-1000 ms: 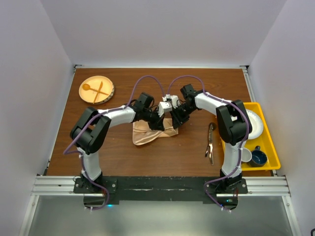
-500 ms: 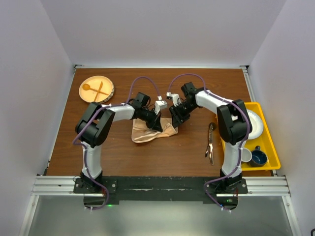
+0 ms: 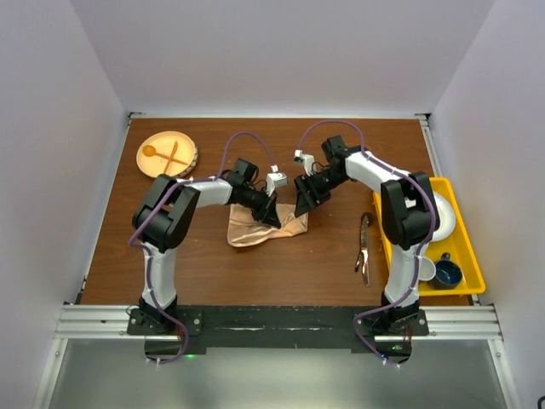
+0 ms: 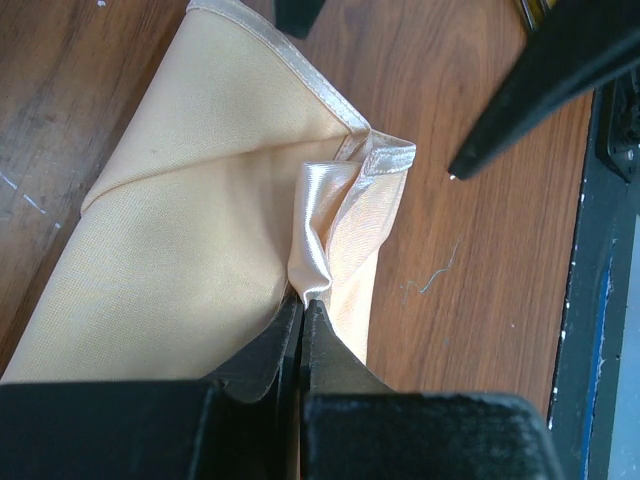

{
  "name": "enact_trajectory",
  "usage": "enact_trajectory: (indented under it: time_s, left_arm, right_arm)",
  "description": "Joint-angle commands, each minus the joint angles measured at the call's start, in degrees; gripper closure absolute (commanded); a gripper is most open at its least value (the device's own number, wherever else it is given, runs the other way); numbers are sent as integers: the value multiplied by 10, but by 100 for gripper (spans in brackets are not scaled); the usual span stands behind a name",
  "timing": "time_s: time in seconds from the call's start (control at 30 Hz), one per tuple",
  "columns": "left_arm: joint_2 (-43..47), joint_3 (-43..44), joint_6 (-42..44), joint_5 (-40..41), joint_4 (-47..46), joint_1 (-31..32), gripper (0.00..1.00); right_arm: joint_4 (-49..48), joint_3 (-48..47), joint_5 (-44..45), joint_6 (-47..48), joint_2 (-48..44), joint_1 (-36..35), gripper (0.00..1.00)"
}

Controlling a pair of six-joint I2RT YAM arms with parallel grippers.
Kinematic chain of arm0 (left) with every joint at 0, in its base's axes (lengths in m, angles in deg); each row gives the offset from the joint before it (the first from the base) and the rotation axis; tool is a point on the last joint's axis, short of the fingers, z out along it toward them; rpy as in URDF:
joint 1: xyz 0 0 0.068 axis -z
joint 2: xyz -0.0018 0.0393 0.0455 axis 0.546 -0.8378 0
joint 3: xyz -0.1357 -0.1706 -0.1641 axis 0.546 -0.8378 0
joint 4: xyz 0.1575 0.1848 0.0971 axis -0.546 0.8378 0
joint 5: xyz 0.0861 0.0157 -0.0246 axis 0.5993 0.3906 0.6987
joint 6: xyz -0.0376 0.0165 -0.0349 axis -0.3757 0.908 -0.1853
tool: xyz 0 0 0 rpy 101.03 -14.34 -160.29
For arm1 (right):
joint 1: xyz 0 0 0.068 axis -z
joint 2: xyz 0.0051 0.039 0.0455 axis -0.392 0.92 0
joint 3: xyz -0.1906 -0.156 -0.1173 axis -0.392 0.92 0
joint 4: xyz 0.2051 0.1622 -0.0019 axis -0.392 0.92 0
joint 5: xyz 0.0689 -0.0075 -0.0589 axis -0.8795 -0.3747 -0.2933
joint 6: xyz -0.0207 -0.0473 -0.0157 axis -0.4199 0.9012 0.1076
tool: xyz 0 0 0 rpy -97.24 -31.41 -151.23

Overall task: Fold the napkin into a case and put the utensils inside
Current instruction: Pass from the left arm to the right

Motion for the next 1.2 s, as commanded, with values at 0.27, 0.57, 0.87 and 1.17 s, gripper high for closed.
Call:
enact_trajectory:
  time_s: [0.27,0.57,0.87,1.17]
  left_arm:
    - [-33,15,12,15,29,-14,100]
    - [-43,23,0,5,29,-20,100]
    - [-35,23,-15,-4,22,-32,99]
    - [132,-65,-58,3,-100,-49,46]
  right_arm:
    - [-42,-26,-39,5,17,-22,35]
    - [-50,-4,-42,15,26,-42,44]
    - [-51,-1,-23,16,37,-42,99]
    - [-68,8,-14,-24,44,-21,100]
